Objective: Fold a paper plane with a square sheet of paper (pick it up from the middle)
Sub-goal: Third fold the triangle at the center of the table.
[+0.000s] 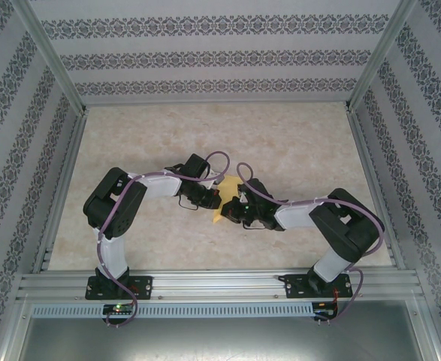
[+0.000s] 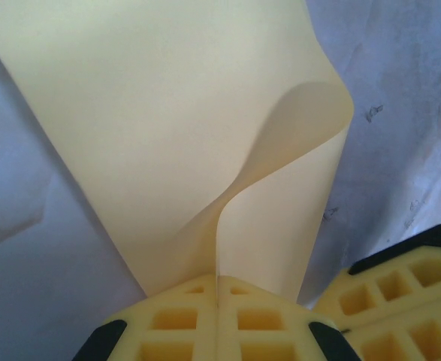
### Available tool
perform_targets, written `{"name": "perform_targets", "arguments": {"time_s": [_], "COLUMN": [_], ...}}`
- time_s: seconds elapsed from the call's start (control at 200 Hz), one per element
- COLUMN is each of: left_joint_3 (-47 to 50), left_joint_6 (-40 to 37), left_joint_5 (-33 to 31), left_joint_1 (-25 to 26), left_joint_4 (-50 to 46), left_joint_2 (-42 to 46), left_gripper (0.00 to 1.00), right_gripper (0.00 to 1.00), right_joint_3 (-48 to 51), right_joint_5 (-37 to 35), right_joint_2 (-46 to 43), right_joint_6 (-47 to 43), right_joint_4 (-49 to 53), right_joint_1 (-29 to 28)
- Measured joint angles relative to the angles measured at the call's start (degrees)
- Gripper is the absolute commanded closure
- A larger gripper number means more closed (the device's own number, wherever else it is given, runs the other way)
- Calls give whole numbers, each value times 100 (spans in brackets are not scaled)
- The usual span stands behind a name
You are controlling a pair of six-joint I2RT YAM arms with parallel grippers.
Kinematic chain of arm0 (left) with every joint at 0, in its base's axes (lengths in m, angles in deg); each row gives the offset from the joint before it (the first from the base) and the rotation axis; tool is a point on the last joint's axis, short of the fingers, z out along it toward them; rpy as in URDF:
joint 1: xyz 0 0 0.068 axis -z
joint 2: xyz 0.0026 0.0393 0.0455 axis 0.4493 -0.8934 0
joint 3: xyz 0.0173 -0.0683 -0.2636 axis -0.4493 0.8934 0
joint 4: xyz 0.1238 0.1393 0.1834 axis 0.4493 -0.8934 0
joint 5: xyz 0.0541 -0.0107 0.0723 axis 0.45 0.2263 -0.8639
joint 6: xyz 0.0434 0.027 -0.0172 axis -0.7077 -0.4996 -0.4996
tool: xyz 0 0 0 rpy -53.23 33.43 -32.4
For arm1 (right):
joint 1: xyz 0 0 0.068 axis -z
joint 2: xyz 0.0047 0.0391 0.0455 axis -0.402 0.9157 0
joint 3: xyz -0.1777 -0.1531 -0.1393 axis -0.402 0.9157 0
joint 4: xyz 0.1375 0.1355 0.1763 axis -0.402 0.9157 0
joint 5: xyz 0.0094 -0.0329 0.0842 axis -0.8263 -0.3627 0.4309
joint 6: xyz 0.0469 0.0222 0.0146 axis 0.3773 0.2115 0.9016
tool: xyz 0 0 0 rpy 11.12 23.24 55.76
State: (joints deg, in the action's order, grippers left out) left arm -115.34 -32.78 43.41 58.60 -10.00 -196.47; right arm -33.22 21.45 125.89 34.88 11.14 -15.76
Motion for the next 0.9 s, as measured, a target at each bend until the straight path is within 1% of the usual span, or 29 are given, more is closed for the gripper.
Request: {"name": "perform_targets", "arguments": {"time_s": [0.395, 0.624, 0.754, 0.899], "left_joint_3": [0, 0, 0, 0], "left_joint_6": [0, 0, 0, 0], "left_joint_5": [17, 17, 17, 17], "left_joint_1": [0, 0, 0, 0], "left_joint_4": [0, 2, 2, 2], "left_joint_2": [0, -2, -2, -2], "left_gripper": [100, 100, 100, 100], "right_gripper": [100, 100, 100, 100], "right_joint_3": [0, 72, 72, 59], "right_joint_5": [103, 192, 153, 101], "right_joint_2": [197, 341, 146, -216], "right_joint_6": [0, 22, -4, -140], "right_joint_4": [-164, -424, -195, 31], "right_joint_1": [37, 101, 118, 271]}}
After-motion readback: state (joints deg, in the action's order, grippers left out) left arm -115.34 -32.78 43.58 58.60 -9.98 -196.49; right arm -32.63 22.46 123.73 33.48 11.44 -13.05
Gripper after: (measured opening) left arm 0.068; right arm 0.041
